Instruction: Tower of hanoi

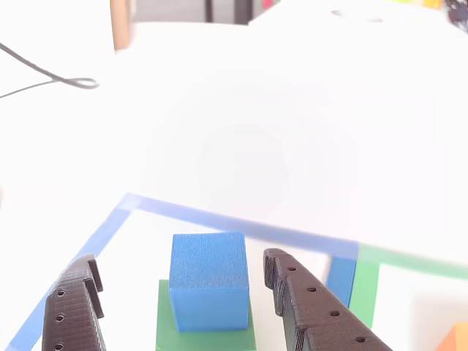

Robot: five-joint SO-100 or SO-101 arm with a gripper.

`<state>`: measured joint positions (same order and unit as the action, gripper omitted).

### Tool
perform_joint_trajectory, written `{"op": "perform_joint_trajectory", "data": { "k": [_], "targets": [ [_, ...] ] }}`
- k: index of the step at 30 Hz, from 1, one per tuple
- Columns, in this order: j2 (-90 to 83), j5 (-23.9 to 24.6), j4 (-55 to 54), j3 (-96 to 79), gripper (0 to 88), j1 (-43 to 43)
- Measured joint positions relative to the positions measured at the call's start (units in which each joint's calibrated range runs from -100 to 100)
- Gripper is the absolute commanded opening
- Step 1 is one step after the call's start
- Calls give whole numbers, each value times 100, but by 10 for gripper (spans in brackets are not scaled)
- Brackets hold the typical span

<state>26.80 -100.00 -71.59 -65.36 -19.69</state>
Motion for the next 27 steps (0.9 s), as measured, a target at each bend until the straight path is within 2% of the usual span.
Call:
{"op": "perform_joint_trajectory", "data": {
  "k": [27],
  "targets": [
    [0,0,0,52,59,-74]
  ]
}}
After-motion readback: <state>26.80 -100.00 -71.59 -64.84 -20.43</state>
